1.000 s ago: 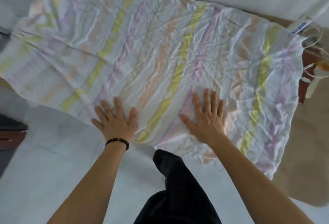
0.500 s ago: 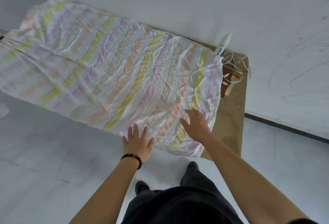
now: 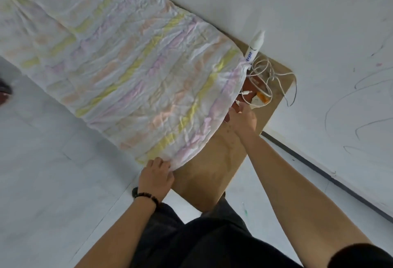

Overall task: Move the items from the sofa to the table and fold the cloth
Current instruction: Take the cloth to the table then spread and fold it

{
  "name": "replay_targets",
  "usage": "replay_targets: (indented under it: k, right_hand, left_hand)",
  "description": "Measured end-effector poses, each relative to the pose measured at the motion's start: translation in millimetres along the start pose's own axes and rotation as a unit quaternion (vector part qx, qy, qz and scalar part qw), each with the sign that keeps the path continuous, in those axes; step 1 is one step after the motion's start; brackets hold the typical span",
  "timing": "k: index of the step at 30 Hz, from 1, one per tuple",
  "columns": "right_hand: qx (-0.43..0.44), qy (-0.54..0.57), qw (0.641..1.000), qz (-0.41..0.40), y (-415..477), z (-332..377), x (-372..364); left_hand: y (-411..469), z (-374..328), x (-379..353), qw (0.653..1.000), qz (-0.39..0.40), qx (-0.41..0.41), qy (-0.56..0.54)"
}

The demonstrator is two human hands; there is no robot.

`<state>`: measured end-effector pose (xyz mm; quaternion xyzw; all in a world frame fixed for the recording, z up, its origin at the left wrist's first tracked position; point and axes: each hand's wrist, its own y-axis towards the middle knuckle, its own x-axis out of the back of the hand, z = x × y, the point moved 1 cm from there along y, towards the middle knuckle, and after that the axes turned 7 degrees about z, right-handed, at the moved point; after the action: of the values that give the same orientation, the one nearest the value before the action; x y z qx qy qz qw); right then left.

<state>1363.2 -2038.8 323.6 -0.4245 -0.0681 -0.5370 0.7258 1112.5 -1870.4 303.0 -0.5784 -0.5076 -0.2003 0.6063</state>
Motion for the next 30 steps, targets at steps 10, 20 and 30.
replay_targets:
  k: [10, 20, 30]
  right_hand:
    - [-0.129, 0.116, 0.965, 0.198, 45.3, 35.8, -6.4]
    - [-0.149, 0.504, 0.827, 0.202, 31.8, 85.3, 17.1]
    - [0.277, 0.273, 0.921, -0.016, 11.9, 143.2, 56.9]
  left_hand:
    - [-48.8, -24.2, 18.8, 0.947, -0.150, 0.197, -0.207]
    - [-77.7, -15.6, 48.2, 0.927, -0.226, 0.262, -0.143]
    - [-95.0, 6.4, 76.7, 0.908, -0.333, 0.246, -0.060]
